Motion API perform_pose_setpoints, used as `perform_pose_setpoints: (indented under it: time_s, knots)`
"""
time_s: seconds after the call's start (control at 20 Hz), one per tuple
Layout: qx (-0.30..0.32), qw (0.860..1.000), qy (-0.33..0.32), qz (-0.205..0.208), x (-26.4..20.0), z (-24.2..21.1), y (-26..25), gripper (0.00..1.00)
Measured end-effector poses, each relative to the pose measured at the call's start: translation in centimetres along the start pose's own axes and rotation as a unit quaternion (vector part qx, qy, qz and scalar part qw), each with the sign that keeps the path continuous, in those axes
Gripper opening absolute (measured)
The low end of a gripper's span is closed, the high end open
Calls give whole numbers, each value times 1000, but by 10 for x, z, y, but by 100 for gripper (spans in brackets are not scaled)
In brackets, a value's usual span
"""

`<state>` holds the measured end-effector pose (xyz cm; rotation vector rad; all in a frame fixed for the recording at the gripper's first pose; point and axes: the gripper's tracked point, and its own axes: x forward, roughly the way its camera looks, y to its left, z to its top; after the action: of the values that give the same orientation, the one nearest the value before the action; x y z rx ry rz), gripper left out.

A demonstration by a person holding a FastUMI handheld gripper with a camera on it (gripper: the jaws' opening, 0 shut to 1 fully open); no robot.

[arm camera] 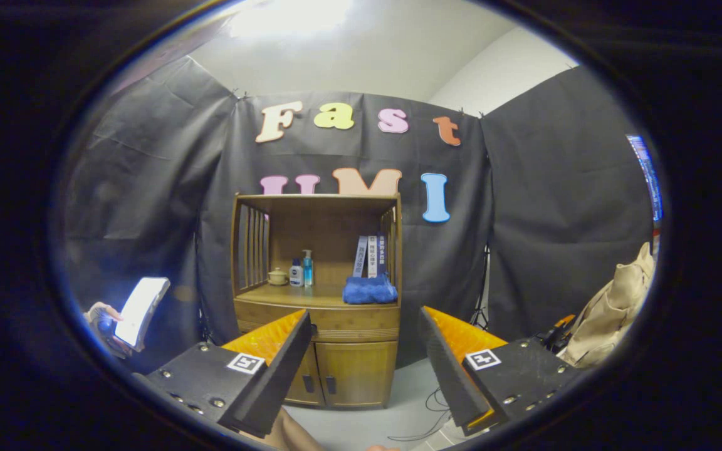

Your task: Pull open the drawer, take out the items inside it, and place them on the countertop above the cabinet.

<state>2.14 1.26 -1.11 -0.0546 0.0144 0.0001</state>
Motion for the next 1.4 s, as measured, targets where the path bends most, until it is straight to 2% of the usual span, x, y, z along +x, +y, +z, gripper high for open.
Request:
perform_pose_setpoints:
  time_s: [0.3, 0.5, 0.75, 1.05, 1.4]
  knots:
    - [-8, 999, 3, 42, 58, -21, 43, 100]
    - [-6, 997, 0, 74, 118, -38, 75, 100]
    - [6, 995, 4, 98, 200, -79, 107, 100]
    - [-1, 995, 15, 98, 285, -140, 132, 100]
    - [18, 993, 69, 89, 347, -227, 163, 100]
